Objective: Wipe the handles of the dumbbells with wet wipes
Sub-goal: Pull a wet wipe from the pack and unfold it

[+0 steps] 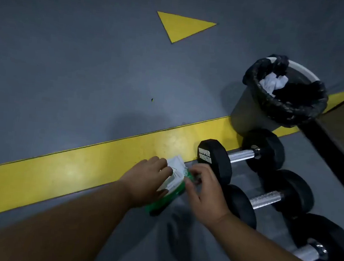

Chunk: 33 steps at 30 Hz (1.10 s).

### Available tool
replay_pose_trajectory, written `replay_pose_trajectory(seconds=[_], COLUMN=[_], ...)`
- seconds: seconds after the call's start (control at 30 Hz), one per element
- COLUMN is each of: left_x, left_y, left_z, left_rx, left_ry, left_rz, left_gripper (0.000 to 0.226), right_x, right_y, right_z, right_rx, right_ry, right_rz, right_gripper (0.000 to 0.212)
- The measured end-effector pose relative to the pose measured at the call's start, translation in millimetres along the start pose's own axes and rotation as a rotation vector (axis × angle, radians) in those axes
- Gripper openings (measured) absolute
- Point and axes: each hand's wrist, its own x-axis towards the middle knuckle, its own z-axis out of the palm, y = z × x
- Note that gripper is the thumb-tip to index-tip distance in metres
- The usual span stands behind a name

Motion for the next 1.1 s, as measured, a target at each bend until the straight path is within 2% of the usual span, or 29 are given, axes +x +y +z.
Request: replay_pose_trajectory(seconds=[0.07,0.13,0.27,0.37,0.6,0.73,0.87,1.1], left_x=[0.8,0.4,3.5,5.0,0.7,-2.2,-6.1,-6.0], left_y=[-0.4,-5.5,-22.8,-28.0,-29.3,-31.1,-33.7,-28.1], left_z=[6.8,15.7,21.2,20.9,24.7,25.1,21.9,25.0], left_rx=[0.004,0.014,-0.016,-0.066,-0.151,-0.159,-0.167,-0.145], left_ry=[-0.094,-0.142,-0.052,-0.010,0.039,0.049,0.061,0.007], left_rz=[-0.163,-0.220,-0.242,-0.321,-0.327,-0.327,-0.339,-0.325], left_gripper=[0.044,0.038,0.030,0.026,0.022,0.023,0.023,0.028], right_x=[3.3,7.5,20.6,28.5,46.6,46.4,49.4,49.2], right_y=[12.7,22.4,21.4,15.7,1.2,3.7,8.2,6.6], right_z=[7.1,17.6,45.5,57.8,68.4,70.8,66.4,76.0], right_rx=[-0.122,-0.216,-0.347,-0.511,-0.654,-0.601,-0.418,-0.603], right_ry=[-0.092,-0.204,-0.339,-0.457,-0.571,-0.539,-0.552,-0.631], right_rz=[0.047,0.095,0.029,0.024,0.206,0.265,0.367,0.316], right_gripper=[0.027,0.027,0.033,0.034,0.045,0.030,0.028,0.017])
